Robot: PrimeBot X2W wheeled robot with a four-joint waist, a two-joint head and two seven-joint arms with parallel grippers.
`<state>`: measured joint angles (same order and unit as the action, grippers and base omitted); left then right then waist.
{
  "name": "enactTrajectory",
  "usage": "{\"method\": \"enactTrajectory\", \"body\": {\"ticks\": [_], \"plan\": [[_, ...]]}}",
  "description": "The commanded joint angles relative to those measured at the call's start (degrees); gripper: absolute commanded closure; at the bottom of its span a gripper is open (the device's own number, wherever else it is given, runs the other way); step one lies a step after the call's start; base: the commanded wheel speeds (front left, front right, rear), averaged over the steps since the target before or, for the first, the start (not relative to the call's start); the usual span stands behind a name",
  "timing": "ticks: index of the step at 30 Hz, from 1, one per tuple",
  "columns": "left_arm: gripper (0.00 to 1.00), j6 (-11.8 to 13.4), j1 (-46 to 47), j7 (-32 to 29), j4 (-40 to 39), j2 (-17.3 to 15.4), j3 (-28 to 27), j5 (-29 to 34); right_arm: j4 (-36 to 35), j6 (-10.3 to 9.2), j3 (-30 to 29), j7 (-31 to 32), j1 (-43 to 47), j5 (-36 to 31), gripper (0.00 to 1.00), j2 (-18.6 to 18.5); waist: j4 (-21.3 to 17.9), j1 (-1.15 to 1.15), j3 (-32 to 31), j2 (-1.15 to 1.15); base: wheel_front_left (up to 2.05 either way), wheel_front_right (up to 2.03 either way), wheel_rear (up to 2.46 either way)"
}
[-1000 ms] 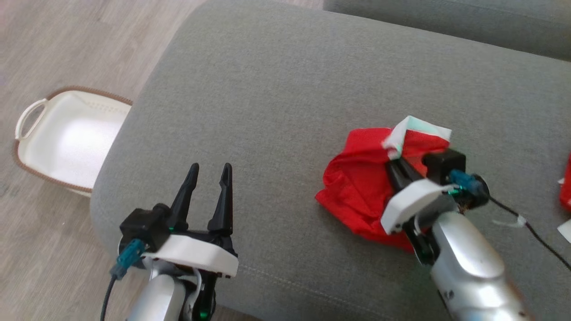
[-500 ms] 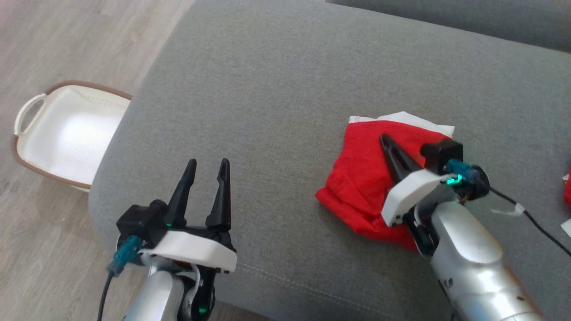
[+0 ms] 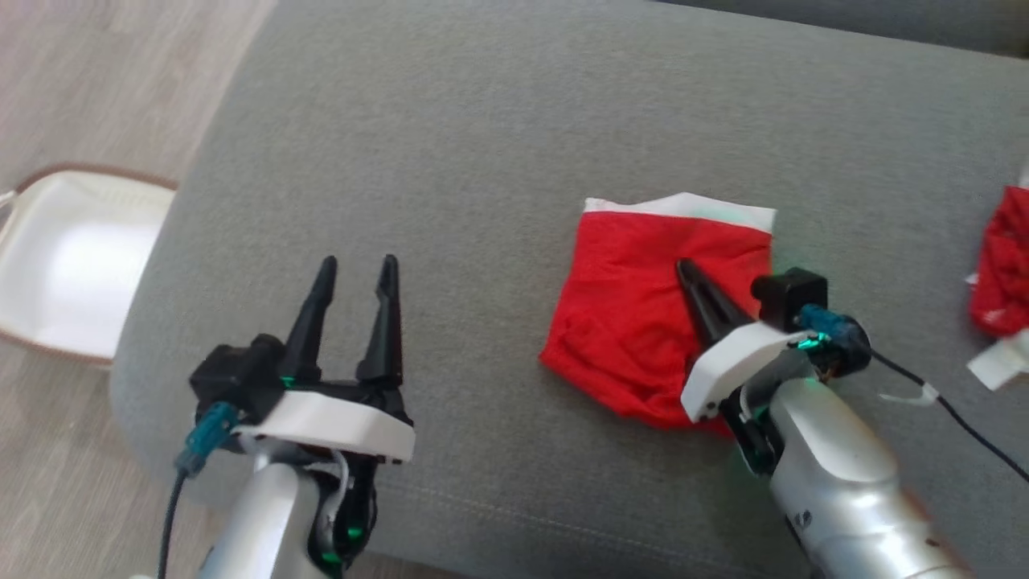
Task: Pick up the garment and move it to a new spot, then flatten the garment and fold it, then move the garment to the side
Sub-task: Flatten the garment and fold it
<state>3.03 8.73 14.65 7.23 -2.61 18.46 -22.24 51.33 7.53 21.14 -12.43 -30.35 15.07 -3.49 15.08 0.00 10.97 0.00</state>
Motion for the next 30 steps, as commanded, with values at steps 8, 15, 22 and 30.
{"method": "enactTrajectory", "body": {"ticks": [8,15,22,30], "plan": [[0.0,-0.6,0.7,0.3,-2.7,-0.3,-5.3,1.9,-9.1,-0.04,-5.8,-2.4,-1.6,-1.4,1.0,0.6,-7.3,0.0,-5.0,0.0,0.0,0.0,0.0],[0.0,-0.8,-0.6,0.3,-3.8,-0.3,-6.7,2.7,-19.9,-0.04,-12.6,-1.5,4.7,-6.5,1.0,0.6,-11.4,0.0,-8.0,0.0,0.0,0.0,0.0],[0.0,-0.7,-2.2,0.3,-4.0,-0.3,-6.7,3.2,-32.8,-0.04,-17.8,1.8,14.8,-8.0,0.0,0.6,-13.3,0.0,-9.9,0.0,0.0,0.0,0.0],[0.0,-0.7,-4.9,0.3,-3.4,-0.3,-6.0,3.7,-39.4,-0.04,-19.5,2.4,24.2,-6.6,0.0,0.6,-13.9,0.0,-11.1,0.0,0.0,0.0,0.0]]}}
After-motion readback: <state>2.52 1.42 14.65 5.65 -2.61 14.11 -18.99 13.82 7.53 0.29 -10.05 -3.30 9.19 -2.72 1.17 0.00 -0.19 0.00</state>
